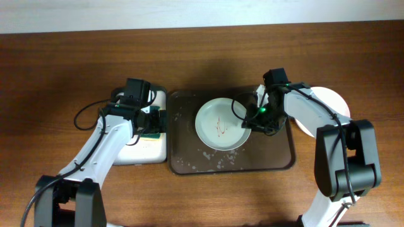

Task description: Clean dirty plates on tray and stack at the side

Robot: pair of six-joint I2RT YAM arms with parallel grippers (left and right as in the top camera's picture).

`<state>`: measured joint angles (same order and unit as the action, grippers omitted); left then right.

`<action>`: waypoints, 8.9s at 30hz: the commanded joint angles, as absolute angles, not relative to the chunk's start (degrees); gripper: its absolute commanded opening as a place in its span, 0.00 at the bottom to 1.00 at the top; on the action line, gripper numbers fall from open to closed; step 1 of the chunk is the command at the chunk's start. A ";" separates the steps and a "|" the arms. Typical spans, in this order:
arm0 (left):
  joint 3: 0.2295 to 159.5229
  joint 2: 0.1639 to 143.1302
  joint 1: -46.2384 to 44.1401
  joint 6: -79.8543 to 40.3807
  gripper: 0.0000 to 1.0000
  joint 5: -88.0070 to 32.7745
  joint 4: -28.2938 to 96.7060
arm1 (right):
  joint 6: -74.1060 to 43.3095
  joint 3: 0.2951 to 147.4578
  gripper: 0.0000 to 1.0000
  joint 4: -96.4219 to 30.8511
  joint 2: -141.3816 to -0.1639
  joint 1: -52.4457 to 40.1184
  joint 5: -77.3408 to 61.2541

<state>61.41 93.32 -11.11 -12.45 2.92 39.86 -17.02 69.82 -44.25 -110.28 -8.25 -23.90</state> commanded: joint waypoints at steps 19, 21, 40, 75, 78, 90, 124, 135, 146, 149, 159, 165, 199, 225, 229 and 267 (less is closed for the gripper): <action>61.95 92.88 -10.70 -12.78 0.99 2.76 37.91 | -18.94 66.41 0.04 -39.83 -111.02 -8.36 -16.71; 61.91 92.88 -10.70 -12.78 0.99 2.76 36.18 | -18.92 66.41 0.04 -40.01 -111.02 -8.36 -16.69; 62.76 101.97 -10.70 -20.34 0.00 7.18 32.32 | -18.90 66.41 0.04 -40.10 -111.02 -8.36 -16.67; 62.96 92.33 -10.70 -14.41 0.00 22.37 13.50 | -18.87 66.41 0.04 -39.88 -111.00 -8.36 -16.67; 62.94 92.33 -10.70 -14.46 0.00 22.28 14.79 | -18.87 66.41 0.04 -39.86 -111.02 -8.36 -16.67; 56.45 98.13 -10.70 -15.16 0.33 9.78 31.86 | -18.87 66.41 0.04 -40.12 -111.02 -8.36 -16.69; 61.34 82.61 -10.70 -15.11 0.00 12.05 28.23 | -18.87 66.41 0.04 -40.27 -111.00 -8.36 -16.67; 61.34 77.73 -10.70 -11.99 0.00 19.49 15.22 | -18.87 66.41 0.04 -40.23 -111.02 -8.34 -16.67; 61.34 77.76 -10.70 -11.84 0.00 19.53 12.45 | -18.87 66.41 0.04 -40.05 -111.02 -8.36 -16.67; 61.32 77.89 -10.74 -13.02 0.00 14.44 17.80 | -18.90 66.41 0.04 -40.29 -111.02 -8.36 -18.00; 61.10 89.12 -20.43 -18.94 0.00 -16.29 26.39 | -18.92 66.41 0.04 -41.78 -111.02 -16.27 -20.34; 61.10 99.55 -29.43 -25.85 0.00 -16.27 19.03 | -18.90 66.41 0.04 -41.78 -111.02 -16.27 -20.34; 67.44 110.06 -36.32 -28.25 0.00 -6.70 23.20 | -18.90 66.41 0.04 -41.82 -111.00 -16.27 -20.34; 63.24 88.40 -5.63 -13.30 0.00 2.31 41.01 | -15.20 75.85 0.04 -50.63 -100.31 -16.12 1.93; 60.03 92.40 -4.54 -11.86 0.00 -1.08 35.62 | -15.18 75.94 0.04 -50.87 -93.82 -16.12 11.64; 62.50 86.28 -4.43 -10.39 0.99 -4.73 38.44 | -20.18 75.99 0.04 -46.11 -88.44 -29.63 33.41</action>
<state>62.15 86.13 -4.69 -10.48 -4.51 38.15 -15.38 74.81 -45.65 -89.49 -36.60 49.87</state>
